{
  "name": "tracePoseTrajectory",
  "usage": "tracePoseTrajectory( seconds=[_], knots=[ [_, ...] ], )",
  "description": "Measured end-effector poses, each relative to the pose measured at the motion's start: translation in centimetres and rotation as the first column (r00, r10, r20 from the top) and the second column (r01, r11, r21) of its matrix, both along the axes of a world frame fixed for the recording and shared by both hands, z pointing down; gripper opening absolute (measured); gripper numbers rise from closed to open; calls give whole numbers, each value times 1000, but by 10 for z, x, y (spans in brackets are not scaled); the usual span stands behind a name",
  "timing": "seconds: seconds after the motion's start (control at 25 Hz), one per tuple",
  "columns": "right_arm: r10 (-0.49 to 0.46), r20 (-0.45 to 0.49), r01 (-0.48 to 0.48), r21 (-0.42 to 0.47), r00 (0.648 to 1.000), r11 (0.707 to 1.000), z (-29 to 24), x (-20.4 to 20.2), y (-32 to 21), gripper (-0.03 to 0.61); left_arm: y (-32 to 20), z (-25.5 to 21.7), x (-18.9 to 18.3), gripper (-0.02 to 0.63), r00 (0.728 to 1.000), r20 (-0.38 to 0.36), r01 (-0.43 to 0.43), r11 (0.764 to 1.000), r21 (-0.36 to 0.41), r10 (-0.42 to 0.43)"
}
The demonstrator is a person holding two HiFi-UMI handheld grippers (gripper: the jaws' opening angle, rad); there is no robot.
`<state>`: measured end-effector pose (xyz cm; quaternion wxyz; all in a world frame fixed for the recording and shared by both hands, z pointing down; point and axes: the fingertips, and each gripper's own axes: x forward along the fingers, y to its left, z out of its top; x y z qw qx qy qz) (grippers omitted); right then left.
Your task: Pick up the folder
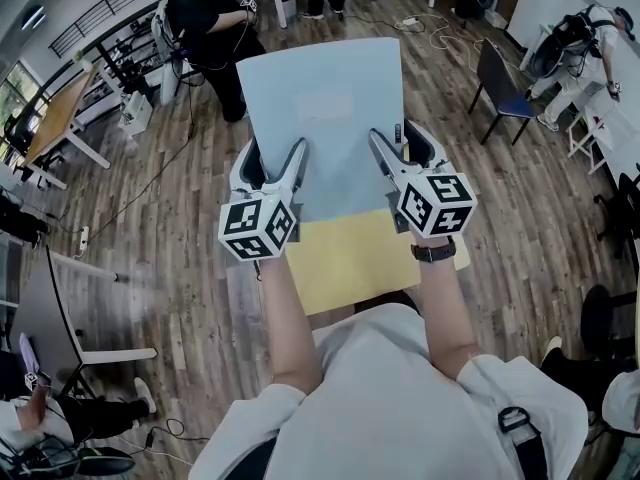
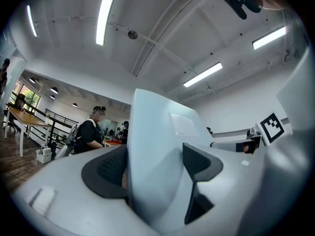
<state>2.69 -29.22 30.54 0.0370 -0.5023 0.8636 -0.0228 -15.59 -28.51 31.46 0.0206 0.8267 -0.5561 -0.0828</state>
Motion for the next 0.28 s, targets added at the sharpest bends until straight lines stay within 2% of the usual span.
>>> tracePoseTrajectory(
  seconds=[0.28],
  knots=[
    [7, -12, -7, -30, 1000, 1000, 17, -2, -3, 270, -9, 20, -1, 362, 1000, -4, -22, 998, -67, 22]
  ],
)
